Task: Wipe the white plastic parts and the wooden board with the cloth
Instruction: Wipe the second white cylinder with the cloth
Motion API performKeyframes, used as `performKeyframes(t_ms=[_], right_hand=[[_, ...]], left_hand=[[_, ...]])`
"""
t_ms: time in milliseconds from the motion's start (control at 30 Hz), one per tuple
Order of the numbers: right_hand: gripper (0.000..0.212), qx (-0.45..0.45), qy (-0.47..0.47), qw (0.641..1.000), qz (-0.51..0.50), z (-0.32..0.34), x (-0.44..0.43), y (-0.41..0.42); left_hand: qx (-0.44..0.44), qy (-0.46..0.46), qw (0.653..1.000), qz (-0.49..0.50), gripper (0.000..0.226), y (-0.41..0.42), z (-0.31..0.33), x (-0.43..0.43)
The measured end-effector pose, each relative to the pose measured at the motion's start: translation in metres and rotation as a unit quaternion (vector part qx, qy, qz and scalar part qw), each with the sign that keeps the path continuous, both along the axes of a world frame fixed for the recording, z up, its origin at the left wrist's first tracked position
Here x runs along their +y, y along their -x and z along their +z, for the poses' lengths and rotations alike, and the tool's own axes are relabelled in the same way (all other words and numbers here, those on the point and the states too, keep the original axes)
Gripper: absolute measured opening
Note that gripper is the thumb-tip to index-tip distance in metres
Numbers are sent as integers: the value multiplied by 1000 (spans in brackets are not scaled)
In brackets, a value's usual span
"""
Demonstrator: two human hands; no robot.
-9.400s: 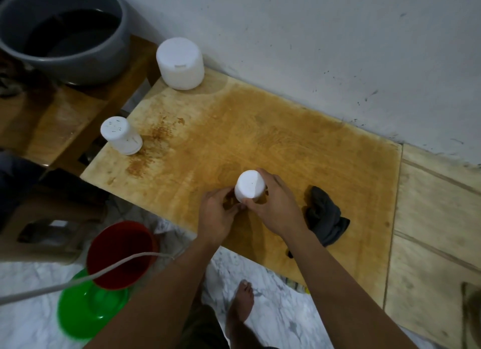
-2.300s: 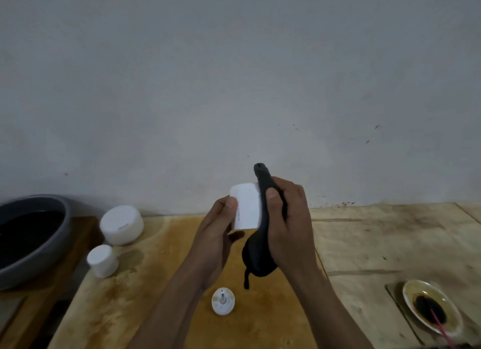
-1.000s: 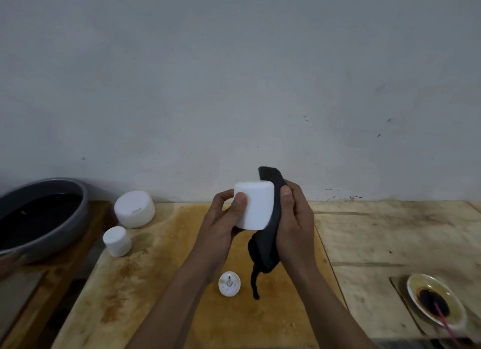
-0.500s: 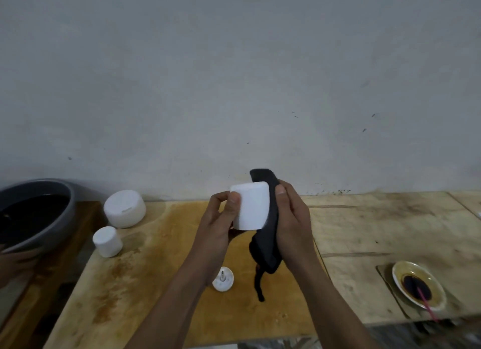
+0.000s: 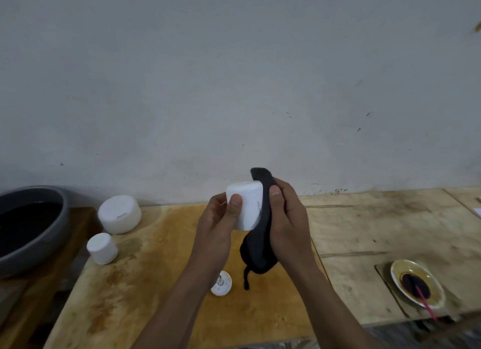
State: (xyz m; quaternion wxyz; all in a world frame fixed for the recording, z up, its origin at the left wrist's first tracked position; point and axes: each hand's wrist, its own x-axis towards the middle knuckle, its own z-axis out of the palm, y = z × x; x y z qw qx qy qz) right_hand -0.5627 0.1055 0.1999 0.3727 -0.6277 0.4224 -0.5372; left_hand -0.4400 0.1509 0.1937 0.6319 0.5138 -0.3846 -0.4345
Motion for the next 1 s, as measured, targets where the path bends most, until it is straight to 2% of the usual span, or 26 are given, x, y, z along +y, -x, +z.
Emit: performKeyframes(t_ms=[100,167,300,367,467,567,600,700,767,867,1000], right_hand=[[31,18,110,993,-50,-4,7,-8],[34,8,131,990,-49,-6,6,-9],[30,-84,-58,994,35,-1,-6,-1],[32,-93,-74,992,47,1,-8,3],[30,-62,14,998,-29,-2,-3,-2],[35,-15,132,988,-74,-9,-1,-6],[36,-21,140,988,-68,-10,0,-7],[30,-97,13,995,-4,-6,-4,-4],[29,-102,-34,994,30,-7,-10,1],[30,-65,24,997,-28,-12,-12,4],[27,-15,136,989,-50,-16,-7,-1]], left_hand=[[-40,27,999,-8,45,3,5,0],[-47,34,998,-30,46,1,8,-1],[49,8,997,-54,56,-2,5,-5],[37,3,999,-22,55,-1,2,-8],[-66,18,998,14,52,5,6,-9],[-96,47,994,-8,59,5,7,-7],[-108,56,992,-21,57,4,8,-7],[-68,36,996,-46,49,-1,8,-8],[-60,13,998,-29,48,-1,7,-8],[-142,-3,990,-16,48,5,6,-9],[-105,19,993,-42,54,9,9,-9]])
